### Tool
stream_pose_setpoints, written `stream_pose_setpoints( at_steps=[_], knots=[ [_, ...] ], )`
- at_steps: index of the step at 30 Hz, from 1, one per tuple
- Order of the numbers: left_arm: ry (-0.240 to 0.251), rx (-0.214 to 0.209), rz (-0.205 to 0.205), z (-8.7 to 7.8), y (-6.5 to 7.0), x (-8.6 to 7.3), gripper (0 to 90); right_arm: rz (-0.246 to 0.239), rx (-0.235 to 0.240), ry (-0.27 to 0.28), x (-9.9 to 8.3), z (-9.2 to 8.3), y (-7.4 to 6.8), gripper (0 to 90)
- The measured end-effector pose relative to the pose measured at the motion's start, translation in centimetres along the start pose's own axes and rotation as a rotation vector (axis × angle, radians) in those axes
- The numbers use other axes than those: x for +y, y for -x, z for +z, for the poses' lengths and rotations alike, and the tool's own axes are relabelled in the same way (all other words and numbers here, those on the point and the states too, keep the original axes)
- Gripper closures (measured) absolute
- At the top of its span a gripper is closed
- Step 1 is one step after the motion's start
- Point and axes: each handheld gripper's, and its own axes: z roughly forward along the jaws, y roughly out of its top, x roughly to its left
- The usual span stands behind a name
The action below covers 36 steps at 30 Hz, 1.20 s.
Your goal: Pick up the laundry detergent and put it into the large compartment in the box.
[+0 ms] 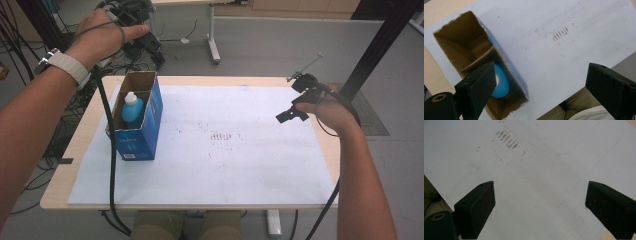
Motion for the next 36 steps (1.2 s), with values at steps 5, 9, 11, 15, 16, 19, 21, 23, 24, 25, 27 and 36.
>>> stream_pose_setpoints(
  at_steps=[5,9,11,15,16,19,21,23,24,25,27,36],
  knots=[
    [-0.016,-0.025,0.080,0.7,0.5,0.5,10.1,-0.002,0.003,-0.001,0.0,0.2,0.1,9.1],
    [-0.028,-0.057,0.161,1.4,1.0,1.0,10.1,0.004,0.003,-0.001,-0.1,0.2,0.0,9.1],
    [-0.039,-0.065,0.196,1.8,1.5,1.3,10.1,0.000,0.002,-0.002,-0.1,0.2,0.0,9.1],
    [-0.060,-0.078,0.255,2.7,2.4,1.9,10.1,-0.001,0.003,-0.003,-0.2,0.3,0.0,9.1],
    [-0.067,-0.082,0.270,2.9,2.6,2.1,10.1,0.000,0.002,-0.005,-0.2,0.2,0.0,9.1],
    [-0.076,-0.088,0.300,3.7,3.3,2.3,10.1,0.002,0.003,-0.004,-0.3,0.2,0.0,9.1],
    [-0.084,-0.093,0.323,4.1,3.7,2.5,10.1,0.002,0.003,-0.002,-0.5,0.2,0.0,9.1],
    [-0.097,-0.100,0.348,4.8,4.1,2.7,10.1,0.006,0.004,-0.003,-0.6,0.2,0.1,9.1],
    [-0.102,-0.101,0.357,5.0,4.3,2.8,10.1,0.006,0.005,-0.003,-0.6,0.2,0.1,9.1],
    [-0.106,-0.103,0.363,5.1,4.4,2.9,10.1,0.004,0.004,-0.005,-0.6,0.2,0.1,9.1],
    [-0.115,-0.112,0.383,5.5,4.6,3.0,10.1,0.008,0.004,-0.006,-0.7,0.3,0.1,9.1],
    [-0.138,-0.136,0.488,7.2,6.0,3.1,10.1,0.013,0.008,-0.008,-0.8,0.4,0.2,9.1]
  ],
)
